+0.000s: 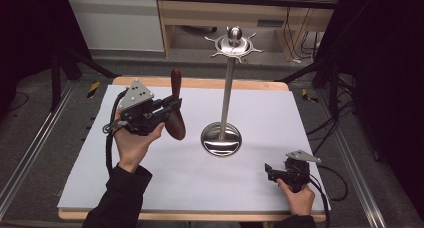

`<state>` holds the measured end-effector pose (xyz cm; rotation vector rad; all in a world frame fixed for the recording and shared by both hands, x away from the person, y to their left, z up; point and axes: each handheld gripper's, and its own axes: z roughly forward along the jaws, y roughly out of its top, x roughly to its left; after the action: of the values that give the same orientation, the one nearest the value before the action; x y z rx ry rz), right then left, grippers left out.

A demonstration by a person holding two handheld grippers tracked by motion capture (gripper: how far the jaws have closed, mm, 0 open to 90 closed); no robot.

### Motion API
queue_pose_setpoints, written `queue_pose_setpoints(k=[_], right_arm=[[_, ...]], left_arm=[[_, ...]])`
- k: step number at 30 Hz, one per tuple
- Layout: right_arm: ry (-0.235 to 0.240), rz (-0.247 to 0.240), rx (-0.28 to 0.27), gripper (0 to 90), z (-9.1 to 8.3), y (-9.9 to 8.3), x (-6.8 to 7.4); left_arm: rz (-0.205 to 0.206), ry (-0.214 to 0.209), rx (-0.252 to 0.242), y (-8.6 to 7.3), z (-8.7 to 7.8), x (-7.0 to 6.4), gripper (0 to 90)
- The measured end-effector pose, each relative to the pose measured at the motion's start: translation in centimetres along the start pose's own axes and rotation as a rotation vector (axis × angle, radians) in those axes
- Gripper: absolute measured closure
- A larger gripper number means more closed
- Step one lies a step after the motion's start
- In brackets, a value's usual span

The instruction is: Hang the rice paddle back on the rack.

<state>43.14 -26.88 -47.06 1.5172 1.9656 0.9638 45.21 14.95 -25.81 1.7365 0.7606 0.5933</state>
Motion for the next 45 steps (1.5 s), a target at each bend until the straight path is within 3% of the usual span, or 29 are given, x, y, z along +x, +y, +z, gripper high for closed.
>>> queue_pose_setpoints(k=[17,21,45], right_arm=[[-0.003,-0.004,-0.005,8.5,0.0,0.0,0.0],[0.001,0.011,-0.006,8.5,-0.1,0.0,0.1],[0.001,-0.004,-0.009,8.5,-0.1,0.1,0.0]], left_arm=[[0.034,-0.028,-0.007,1.9,1.0,-1.2,78.3],[0.033,-0.032,-0.009,2.1,1.2,-1.2,78.3],[0.034,-0.036,-0.001,3.6,2.9,-1.5,78.3]])
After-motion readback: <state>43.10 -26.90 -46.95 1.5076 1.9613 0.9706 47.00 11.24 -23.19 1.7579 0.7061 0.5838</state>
